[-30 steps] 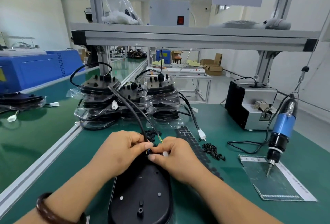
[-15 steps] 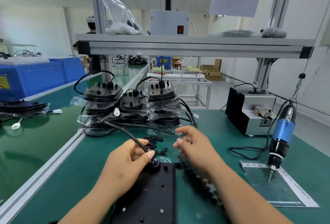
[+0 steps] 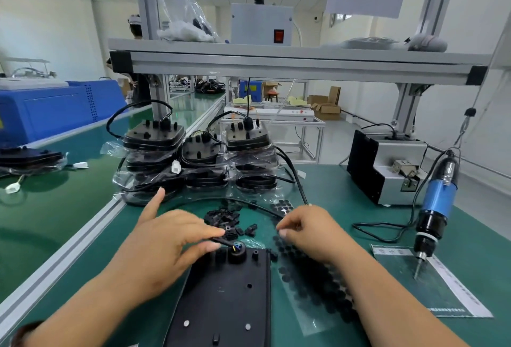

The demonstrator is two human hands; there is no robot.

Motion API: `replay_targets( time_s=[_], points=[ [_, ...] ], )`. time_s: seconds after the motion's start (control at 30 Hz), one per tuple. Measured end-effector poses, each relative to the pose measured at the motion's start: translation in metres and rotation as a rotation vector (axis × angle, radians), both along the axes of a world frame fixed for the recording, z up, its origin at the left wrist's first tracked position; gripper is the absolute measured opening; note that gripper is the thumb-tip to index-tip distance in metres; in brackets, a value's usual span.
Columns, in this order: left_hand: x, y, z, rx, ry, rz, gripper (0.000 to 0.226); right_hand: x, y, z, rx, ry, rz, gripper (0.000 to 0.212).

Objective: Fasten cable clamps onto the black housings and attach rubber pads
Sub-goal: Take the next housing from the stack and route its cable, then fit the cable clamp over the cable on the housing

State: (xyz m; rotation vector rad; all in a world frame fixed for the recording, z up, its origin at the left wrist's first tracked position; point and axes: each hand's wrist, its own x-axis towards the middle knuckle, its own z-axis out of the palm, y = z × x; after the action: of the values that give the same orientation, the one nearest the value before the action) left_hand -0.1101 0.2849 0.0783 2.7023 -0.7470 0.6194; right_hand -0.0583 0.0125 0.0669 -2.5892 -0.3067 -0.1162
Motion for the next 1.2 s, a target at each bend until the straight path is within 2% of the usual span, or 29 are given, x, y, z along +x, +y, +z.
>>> replay_targets(
  time_s=[0.07,0.2,0.27,0.37,0.5,0.6,0.7,0.8,0.9,0.97,1.03,1.13,1.2],
  points=[
    [0.001,-0.001,-0.002,-0.035,0.064,-0.026,0.046,-0.005,0.005,-0.002,-0.037,0.058,0.081,0.013],
    [0.0,-0.006,-0.013,-0.224,0.18,-0.043,0.031,-0.008,0.006,-0.001,-0.019,0.073,0.088,0.007],
    [-0.002,-0.008,-0.017,-0.268,0.18,-0.031,0.031,-0.01,0.007,-0.002,-0.059,0.094,0.107,0.006],
    [-0.004,-0.011,-0.019,-0.299,0.146,-0.014,0.029,-0.011,0.013,-0.006,-0.138,0.077,0.101,0.019],
    [-0.008,-0.016,-0.021,-0.294,0.109,-0.002,0.023,-0.01,0.016,-0.008,-0.127,0.055,0.072,0.013],
    [-0.014,-0.026,-0.021,-0.239,0.081,0.011,0.03,-0.009,0.015,-0.007,-0.005,0.02,0.014,0.002],
    [-0.01,-0.031,-0.007,-0.218,0.158,0.01,0.037,-0.01,0.018,-0.005,0.149,-0.053,0.006,0.016],
    [0.014,-0.037,0.013,-0.422,0.259,0.011,0.018,-0.013,0.028,0.0,0.305,-0.144,0.068,0.018],
    [0.036,-0.058,0.02,-0.507,0.477,-0.031,0.02,-0.016,0.038,0.005,0.357,-0.227,0.13,0.01],
    [0.042,-0.068,0.017,-0.641,0.639,-0.092,0.016,-0.017,0.042,0.006,0.385,-0.247,0.14,0.007],
    [0.045,-0.067,0.014,-0.782,0.718,-0.123,0.012,-0.017,0.043,0.006,0.501,-0.21,0.134,0.01],
    [0.053,-0.057,0.01,-0.942,0.696,-0.079,0.013,-0.014,0.04,0.005,0.716,-0.135,0.109,0.017],
    [0.058,-0.051,0.005,-0.816,0.584,0.029,0.014,-0.013,0.039,0.004,0.786,-0.103,0.098,0.018]
  ],
)
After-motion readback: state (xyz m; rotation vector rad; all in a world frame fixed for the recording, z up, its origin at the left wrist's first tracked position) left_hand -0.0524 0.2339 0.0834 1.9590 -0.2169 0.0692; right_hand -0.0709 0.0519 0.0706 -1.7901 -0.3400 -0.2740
